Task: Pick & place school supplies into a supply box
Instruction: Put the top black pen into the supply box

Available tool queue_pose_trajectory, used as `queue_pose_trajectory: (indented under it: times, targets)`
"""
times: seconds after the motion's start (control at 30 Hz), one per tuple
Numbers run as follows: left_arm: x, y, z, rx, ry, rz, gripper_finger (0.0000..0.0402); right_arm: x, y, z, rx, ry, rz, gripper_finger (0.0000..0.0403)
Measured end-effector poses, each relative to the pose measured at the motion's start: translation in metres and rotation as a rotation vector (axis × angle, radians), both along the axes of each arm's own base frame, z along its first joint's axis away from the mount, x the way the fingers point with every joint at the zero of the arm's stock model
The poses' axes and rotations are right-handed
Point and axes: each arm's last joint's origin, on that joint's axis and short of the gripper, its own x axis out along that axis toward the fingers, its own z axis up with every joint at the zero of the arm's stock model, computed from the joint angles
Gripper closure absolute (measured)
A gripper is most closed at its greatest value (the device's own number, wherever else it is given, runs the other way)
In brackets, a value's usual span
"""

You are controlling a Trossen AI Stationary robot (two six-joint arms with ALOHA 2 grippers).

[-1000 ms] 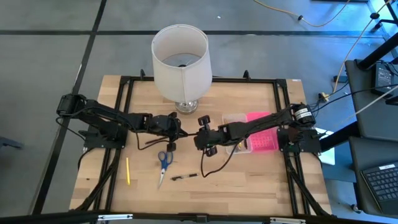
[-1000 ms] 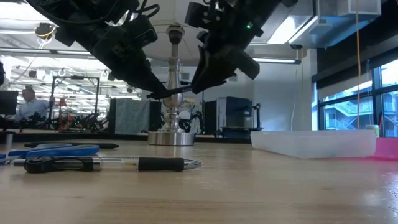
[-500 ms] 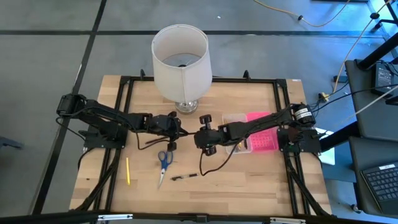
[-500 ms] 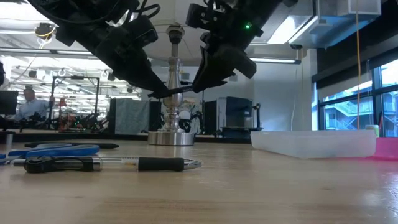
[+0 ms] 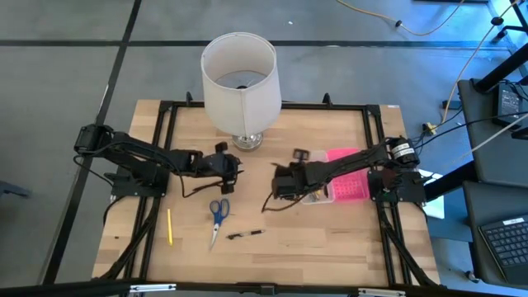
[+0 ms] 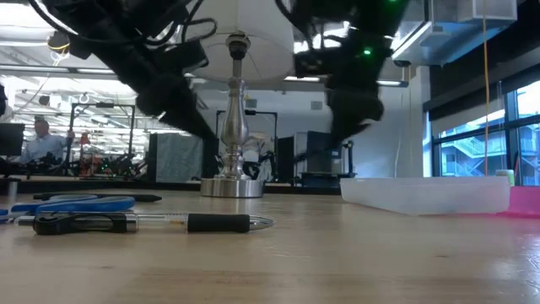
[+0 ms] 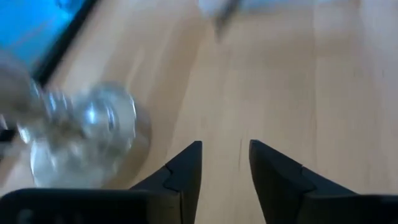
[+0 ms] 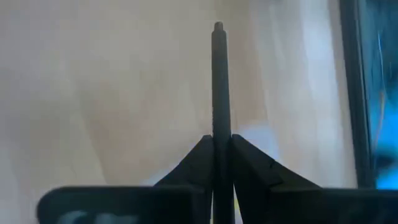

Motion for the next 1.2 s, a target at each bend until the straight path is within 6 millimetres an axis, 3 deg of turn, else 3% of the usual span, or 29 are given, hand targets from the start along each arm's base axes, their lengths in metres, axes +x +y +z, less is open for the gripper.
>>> queue_pose_trajectory:
  times: [0.17, 0.3, 0.53, 0.83, 1.2]
  targets:
    - [-0.009, 0.000, -0.008, -0.044, 0.104, 0.049, 0.0272, -0.023, -0.005, 0.003, -0.044, 0.033, -0.285, 0.0354]
    - [-0.011, 0.000, -0.010, -0.065, 0.121, 0.060, 0.0272, -0.031, -0.005, 0.002, 0.022, 0.031, -0.456, 0.0353]
    - [-0.011, 0.000, -0.010, -0.072, 0.121, 0.063, 0.0272, -0.041, 0.002, -0.017, 0.131, 0.025, -0.614, 0.0352]
    - [-0.011, 0.000, -0.010, -0.093, 0.116, 0.073, 0.0272, -0.045, 0.000, -0.049, 0.219, -0.037, -0.635, 0.0351]
    - [-0.019, -0.002, -0.017, -0.149, 0.224, 0.051, 0.0272, -0.048, 0.000, -0.053, 0.222, -0.024, -0.623, 0.0339]
